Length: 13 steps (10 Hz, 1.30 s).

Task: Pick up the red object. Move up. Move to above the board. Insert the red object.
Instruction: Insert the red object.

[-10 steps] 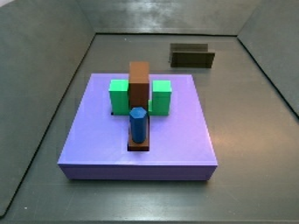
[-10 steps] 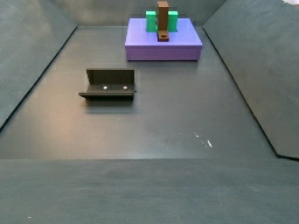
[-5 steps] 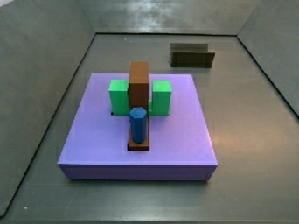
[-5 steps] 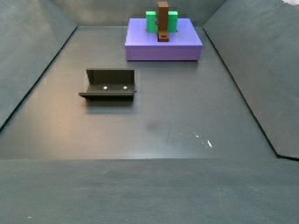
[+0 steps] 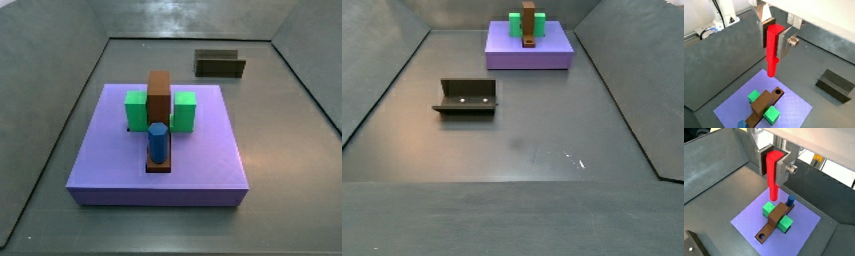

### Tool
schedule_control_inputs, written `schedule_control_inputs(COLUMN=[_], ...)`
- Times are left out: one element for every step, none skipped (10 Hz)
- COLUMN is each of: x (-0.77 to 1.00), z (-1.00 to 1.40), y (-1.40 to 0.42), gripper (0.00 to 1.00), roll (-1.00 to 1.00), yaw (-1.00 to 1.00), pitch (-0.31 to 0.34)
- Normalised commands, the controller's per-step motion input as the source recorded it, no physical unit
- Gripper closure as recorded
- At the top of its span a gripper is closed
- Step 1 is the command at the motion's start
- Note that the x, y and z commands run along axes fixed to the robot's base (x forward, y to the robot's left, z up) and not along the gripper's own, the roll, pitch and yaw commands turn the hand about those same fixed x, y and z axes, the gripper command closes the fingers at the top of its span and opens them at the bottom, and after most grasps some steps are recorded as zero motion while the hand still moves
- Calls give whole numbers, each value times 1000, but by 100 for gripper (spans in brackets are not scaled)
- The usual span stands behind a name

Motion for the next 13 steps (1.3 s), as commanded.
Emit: schedule_control_inputs(x=[-31,-26,-43,0,0,0,0,0,6,34,69,123,131], z=[-63,-123,-223,-217,-183,-180,-200,-209,-217,-229,-269,-340,-417], y=[77,103,146,160,149,140,169,189,189,174,143,83,63], gripper=[100,100,100,100,100,100,100,100,100,100,100,100,100], roll=[0,0,-13,-17,-13,-4,-11,-33,-40,-39,-36,-13,0], yaw=[-20,-43,-34,-23,-6,0,-17,-31,-31,-14,-14,-66,-94], pitch=[-1,-13,-47,-37,-26,-11,0,0,0,0,0,0,0])
